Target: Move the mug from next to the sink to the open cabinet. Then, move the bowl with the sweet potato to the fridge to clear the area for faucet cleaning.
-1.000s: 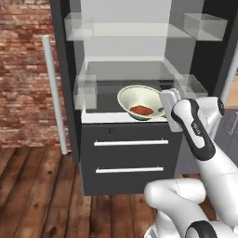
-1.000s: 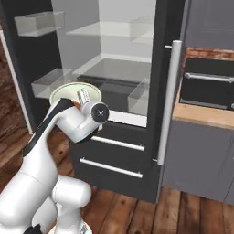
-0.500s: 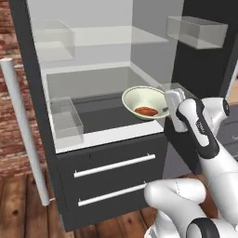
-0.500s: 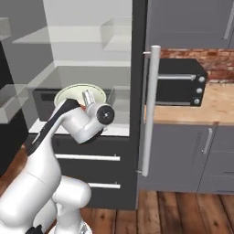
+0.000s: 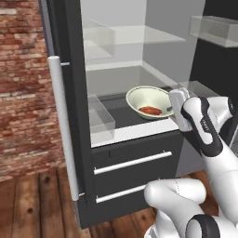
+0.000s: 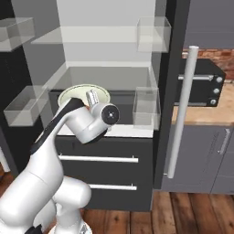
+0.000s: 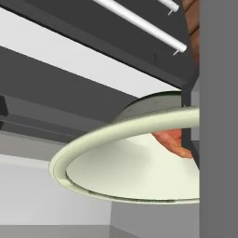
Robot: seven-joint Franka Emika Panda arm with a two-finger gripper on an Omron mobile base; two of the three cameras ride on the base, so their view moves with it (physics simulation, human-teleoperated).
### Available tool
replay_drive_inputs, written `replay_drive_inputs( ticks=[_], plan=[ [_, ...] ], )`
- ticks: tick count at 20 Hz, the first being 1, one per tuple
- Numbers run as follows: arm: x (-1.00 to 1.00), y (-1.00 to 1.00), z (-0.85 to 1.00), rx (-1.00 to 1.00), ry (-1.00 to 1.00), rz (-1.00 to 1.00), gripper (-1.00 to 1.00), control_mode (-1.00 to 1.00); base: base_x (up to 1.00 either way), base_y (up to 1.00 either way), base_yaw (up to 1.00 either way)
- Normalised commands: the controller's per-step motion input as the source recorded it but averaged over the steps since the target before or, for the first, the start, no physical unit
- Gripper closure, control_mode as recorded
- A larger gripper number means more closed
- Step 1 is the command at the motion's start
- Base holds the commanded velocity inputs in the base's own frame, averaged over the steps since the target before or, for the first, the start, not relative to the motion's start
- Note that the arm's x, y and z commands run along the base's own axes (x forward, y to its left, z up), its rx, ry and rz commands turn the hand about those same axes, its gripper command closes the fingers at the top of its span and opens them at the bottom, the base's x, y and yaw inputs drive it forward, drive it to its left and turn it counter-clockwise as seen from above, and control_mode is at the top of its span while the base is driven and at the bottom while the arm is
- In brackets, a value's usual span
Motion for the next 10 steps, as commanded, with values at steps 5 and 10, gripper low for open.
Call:
replay_drive_inputs(
  ticks=[5, 10],
  plan=[
    [0.0, 0.0, 0.0, 0.0, 0.0, 0.0, 1.0, 1.0, 0.45, 0.0, -0.03],
    [0.0, 0.0, 0.0, 0.0, 0.0, 0.0, 1.0, 1.0, 0.82, 0.21, -0.14]
  ],
)
